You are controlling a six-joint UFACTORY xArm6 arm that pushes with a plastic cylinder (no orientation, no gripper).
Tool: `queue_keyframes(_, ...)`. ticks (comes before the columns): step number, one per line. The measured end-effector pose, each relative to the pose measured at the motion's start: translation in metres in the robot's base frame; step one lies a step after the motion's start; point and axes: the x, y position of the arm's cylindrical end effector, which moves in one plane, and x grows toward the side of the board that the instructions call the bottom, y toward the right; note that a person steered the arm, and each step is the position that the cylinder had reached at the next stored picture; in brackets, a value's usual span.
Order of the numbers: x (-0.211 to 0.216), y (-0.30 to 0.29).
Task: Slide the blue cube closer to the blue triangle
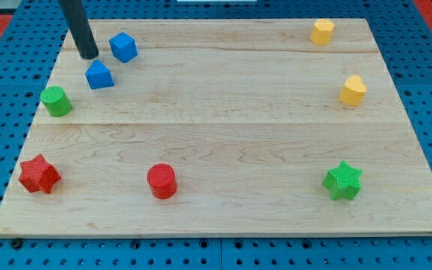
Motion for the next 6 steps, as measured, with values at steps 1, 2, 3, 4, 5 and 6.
queue_keyframes(1,-0.042,0.034)
queue_keyframes(2,-0.034,0.066)
queue_keyframes(3,0.005,0.045)
queue_keyframes(4,0.010,0.023)
queue_keyframes(5,0.009,0.021)
queue_keyframes(6,0.014,0.021)
